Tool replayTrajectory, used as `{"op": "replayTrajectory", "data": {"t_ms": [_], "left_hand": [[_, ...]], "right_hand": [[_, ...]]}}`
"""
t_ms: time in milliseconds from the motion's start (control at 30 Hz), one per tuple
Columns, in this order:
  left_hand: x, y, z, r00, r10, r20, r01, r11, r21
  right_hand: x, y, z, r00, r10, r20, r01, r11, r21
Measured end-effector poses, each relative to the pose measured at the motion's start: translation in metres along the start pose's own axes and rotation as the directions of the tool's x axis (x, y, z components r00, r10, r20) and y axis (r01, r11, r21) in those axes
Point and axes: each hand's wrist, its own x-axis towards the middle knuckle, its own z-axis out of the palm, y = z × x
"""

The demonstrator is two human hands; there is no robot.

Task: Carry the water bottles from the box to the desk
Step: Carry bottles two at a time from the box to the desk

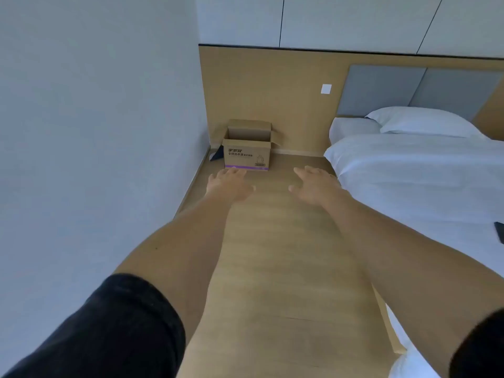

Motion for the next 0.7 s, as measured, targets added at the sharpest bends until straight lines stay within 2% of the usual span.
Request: {"op": "replayTrajectory", "data": {"t_ms": [300, 700], "left_hand": [[0.056, -0.036, -0.001, 0.999, -0.005, 0.034, 0.004, 1.0, 0.029], [0.228, -0.12, -0.015, 0.996, 0.042, 0.084, -0.041, 0.999, -0.013]], "right_hand": [[0.067, -0.021, 0.003, 0.999, -0.01, 0.035, 0.012, 0.999, -0.046], [0.227, -0.083, 0.01, 0.997, 0.043, 0.066, -0.04, 0.998, -0.044]]}}
